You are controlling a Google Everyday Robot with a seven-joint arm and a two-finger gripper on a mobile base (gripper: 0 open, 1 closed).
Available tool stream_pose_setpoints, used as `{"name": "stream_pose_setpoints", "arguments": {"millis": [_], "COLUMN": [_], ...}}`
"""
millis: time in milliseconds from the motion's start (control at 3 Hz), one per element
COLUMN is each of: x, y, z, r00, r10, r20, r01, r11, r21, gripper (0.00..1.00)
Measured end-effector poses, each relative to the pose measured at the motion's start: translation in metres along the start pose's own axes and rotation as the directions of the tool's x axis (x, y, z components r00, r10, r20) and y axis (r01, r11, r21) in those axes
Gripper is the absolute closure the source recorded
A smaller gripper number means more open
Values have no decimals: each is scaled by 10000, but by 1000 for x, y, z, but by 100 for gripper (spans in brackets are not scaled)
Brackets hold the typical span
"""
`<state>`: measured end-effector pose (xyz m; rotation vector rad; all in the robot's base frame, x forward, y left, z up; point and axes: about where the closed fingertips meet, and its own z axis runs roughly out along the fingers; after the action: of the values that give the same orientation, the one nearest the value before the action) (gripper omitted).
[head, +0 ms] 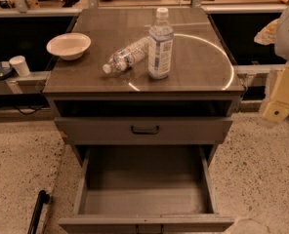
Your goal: Place blue plastic bottle into middle drawer
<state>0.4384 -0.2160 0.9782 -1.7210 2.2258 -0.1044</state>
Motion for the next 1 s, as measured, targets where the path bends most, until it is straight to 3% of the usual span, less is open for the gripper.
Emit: {"name": "stream_pose_setpoints", "arguments": {"millis": [333, 667, 1000], "x": [-4, -40, -125], "y": [-2, -27, -72], "z": [-3, -7, -15], "r00": [9999, 9925, 9302], "r10": [-69, -759, -2208], "r20": [133, 955, 2933], "r01": [67, 725, 1976], "r11": [9999, 9966, 9744], "r21": [97, 390, 1068], "gripper": [0, 0, 0]}}
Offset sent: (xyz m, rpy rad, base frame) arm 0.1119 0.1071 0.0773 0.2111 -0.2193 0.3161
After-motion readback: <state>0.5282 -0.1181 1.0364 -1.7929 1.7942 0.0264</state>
